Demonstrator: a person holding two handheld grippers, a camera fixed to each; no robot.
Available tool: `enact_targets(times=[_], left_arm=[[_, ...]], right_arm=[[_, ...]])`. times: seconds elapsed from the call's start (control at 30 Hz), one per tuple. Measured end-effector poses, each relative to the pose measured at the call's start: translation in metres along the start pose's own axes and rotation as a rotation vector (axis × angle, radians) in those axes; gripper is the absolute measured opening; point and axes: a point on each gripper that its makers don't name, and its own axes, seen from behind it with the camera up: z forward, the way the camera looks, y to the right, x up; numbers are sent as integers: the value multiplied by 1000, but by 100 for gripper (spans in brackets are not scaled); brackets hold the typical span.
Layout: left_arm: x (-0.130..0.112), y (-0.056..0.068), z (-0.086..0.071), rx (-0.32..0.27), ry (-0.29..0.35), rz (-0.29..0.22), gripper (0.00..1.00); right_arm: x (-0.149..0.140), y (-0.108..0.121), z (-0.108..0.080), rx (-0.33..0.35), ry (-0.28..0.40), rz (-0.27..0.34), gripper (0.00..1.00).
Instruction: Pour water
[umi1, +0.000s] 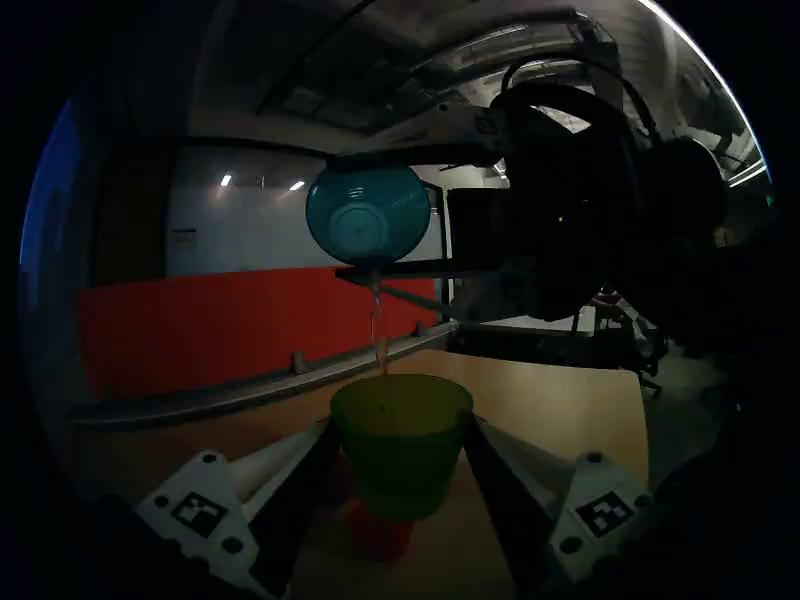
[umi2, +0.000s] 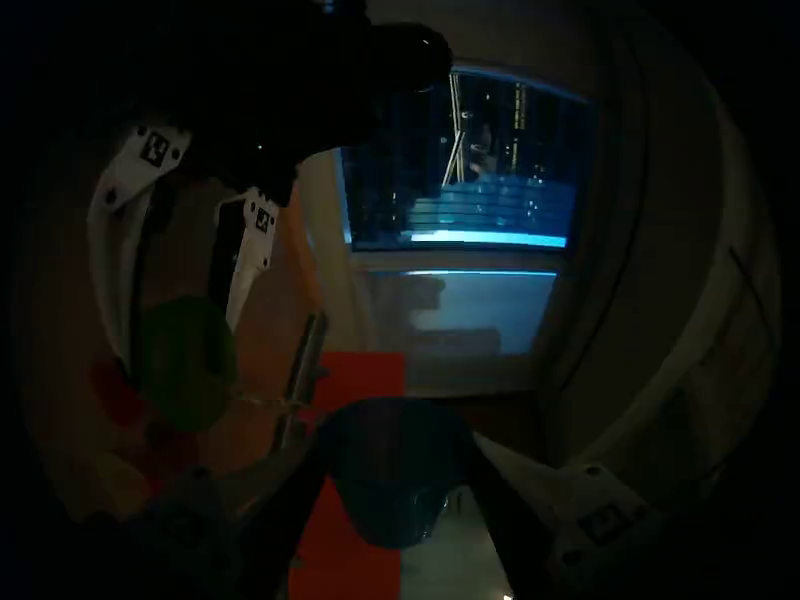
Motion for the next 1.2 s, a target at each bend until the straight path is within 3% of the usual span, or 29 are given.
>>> enact_targets(times=[0.8, 1.07, 1.2], left_arm=[[0, -6, 1, 8, 8, -14, 84], [1, -5, 0, 8, 9, -12, 84], [1, -5, 0, 9, 8, -9, 84]], right_arm=[[26, 3, 2, -6, 24, -183, 100], [24, 1, -1, -3, 25, -119, 100], [21, 0, -4, 3, 28, -31, 100]])
